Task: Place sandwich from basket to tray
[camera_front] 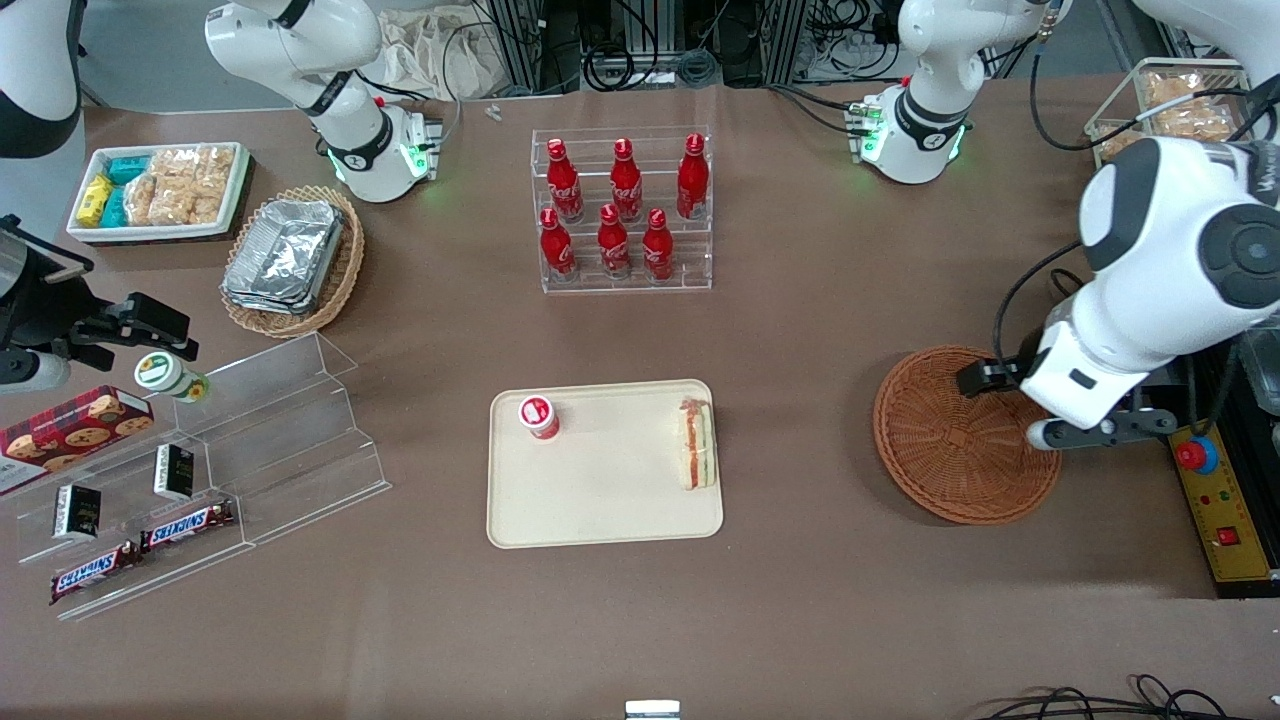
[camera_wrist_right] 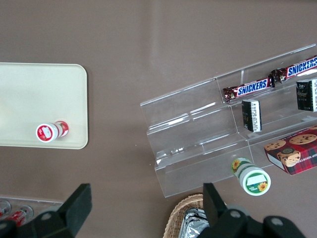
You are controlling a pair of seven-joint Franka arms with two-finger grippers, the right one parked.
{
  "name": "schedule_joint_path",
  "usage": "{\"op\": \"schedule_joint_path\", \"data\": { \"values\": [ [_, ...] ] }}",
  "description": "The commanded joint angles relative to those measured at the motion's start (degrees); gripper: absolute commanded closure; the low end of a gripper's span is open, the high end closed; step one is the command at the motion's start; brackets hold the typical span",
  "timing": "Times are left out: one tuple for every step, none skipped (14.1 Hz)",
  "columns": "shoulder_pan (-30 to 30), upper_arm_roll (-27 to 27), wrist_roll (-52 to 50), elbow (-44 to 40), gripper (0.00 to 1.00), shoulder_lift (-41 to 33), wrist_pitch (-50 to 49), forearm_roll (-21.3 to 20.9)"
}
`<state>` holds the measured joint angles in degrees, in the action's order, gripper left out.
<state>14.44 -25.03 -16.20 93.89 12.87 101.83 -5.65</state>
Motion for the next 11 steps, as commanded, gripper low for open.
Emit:
{"op": "schedule_joint_path", "data": {
  "values": [
    [0.8,0.7,3.5,1.3,0.00,-2.1,-1.2,0.9],
    [-2.2,4.2,3.8,1.1,0.00,-2.2,-1.4,1.0],
    [-7.5,10.5,4.2,0.9,0.00,-2.3,-1.5,1.2],
    [-12.5,16.2,4.9,0.9,0.00,-2.5,-1.7,1.3],
    [-13.6,17.7,5.4,0.8,0.00,-2.6,-2.0,2.4],
    [-13.5,17.7,5.5,0.6,0.00,-2.6,-2.1,2.9],
    [-13.5,17.7,5.4,-0.9,0.00,-2.1,-2.3,3.0],
    [-13.4,17.7,6.1,-2.8,0.00,-1.2,-4.6,2.9],
    [-12.9,17.6,8.0,-4.6,0.00,-0.1,-6.9,2.9],
    [-12.2,16.9,10.3,-6.0,0.00,0.5,-7.8,3.0],
    [-10.9,16.1,11.1,-6.3,0.00,0.5,-7.9,3.4]
  ]
}}
